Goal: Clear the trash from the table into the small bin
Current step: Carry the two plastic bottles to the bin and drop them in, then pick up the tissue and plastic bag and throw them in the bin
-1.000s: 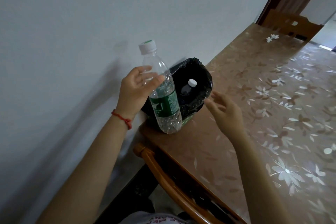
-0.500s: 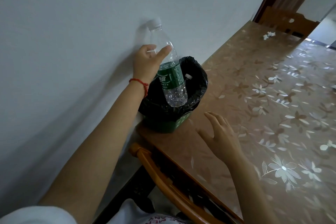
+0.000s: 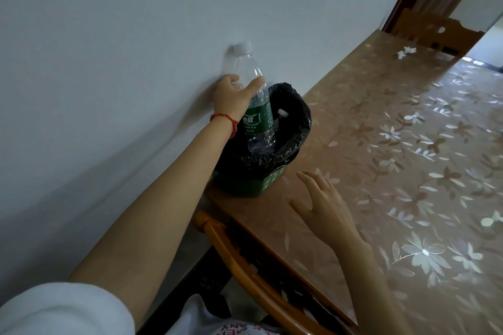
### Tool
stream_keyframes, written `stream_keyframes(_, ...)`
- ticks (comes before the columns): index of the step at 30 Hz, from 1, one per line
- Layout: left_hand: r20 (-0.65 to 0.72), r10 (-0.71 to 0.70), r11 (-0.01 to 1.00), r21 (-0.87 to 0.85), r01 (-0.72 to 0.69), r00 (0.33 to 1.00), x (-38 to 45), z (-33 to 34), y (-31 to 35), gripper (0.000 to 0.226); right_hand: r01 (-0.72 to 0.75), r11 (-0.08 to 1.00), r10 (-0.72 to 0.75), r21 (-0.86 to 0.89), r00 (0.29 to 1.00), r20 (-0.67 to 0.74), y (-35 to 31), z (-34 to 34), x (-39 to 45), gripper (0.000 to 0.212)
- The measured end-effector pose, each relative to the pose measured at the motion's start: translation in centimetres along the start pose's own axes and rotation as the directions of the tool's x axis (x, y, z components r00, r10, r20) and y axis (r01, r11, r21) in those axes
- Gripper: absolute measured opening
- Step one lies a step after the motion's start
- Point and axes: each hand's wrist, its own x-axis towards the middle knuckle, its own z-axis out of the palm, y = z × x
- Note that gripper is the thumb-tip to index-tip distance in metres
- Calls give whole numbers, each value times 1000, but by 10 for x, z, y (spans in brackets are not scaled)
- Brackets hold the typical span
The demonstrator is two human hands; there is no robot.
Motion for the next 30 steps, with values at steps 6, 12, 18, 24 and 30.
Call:
stream_keyframes(6, 47, -47, 998, 41, 46, 998, -17, -1, -7, 69, 5, 1000, -5, -6, 1000, 11, 1, 0, -1, 61)
stream_keyframes(12, 55, 89, 996, -17, -88, 995, -53, -14, -15, 52, 13, 1000, -13, -8, 1000, 9, 1, -1, -5, 61)
stream_keyframes(18, 216, 367, 897, 177, -406, 905, -118, -12, -43, 59, 21, 999, -22, -48, 1000, -19, 4, 2, -12, 60)
stream_keyframes(24, 457, 586, 434, 521, -735, 669, -145, 2, -82, 53, 8, 997, -15, -81, 996, -87, 13, 4, -24, 57)
stream_keyframes(30, 611, 504, 225, 589, -776, 610, -156, 20, -97, 55, -62, 987, 47, -148, 993, -105, 32, 4, -44, 55)
